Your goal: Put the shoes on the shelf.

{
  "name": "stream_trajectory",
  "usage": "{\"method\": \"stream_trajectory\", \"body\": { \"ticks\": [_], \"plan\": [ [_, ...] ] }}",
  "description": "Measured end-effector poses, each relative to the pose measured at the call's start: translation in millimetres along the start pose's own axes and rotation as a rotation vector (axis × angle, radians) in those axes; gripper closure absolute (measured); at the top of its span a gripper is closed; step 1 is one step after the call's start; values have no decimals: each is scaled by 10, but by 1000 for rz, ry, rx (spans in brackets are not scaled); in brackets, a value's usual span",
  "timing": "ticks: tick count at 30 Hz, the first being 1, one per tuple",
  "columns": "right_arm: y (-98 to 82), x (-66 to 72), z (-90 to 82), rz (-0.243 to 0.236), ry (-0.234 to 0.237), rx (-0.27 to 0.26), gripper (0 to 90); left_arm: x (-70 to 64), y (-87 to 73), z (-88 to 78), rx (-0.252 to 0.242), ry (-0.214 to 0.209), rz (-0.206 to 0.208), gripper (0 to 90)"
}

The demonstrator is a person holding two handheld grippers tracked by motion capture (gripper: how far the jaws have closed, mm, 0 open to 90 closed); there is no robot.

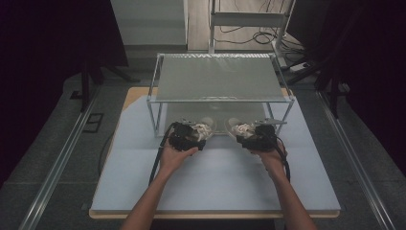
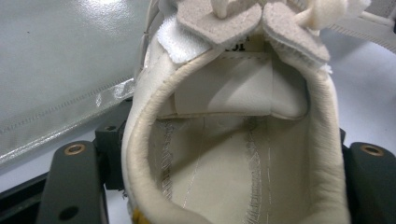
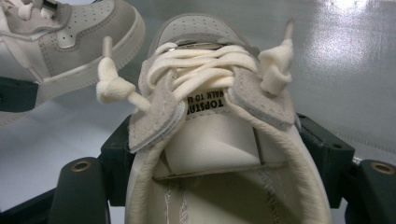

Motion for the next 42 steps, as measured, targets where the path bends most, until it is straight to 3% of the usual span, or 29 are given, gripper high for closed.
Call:
{"method": "stream_trajectory", "body": {
  "ticks": [11,15,17,27,34,36,37,40,42],
  "plan": [
    [156,43,160,10,-39,-4,282,44,225,141,-1,34,-17,291],
    [209,47,259,13,-59,-5,281,58,300,230,5,45,-40,291],
    [227,44,308,17,-66,-5,281,83,340,272,15,56,-2,291],
    [277,-9,539,41,-117,7,279,85,439,464,40,86,15,289],
    [319,-52,651,61,-141,16,276,108,462,574,62,96,3,287],
    [312,-61,700,65,-138,24,274,107,460,603,60,93,-15,285],
    [312,-61,700,65,-138,24,274,91,451,618,66,88,-50,285],
    [292,-60,745,62,-142,44,270,120,446,653,75,92,-22,283],
    [279,-62,774,70,-141,55,268,129,441,665,60,77,-52,280]
  ]
}}
Point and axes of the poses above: each handheld gripper's, and its own axes: z roughly forward along the jaws, y roughly out of its top, x roughly to its left, the point moved 2 cm from there along z, roughly forward along the jaws, and after that the axes turned 7 degrees about x, right-handed, at the moved point
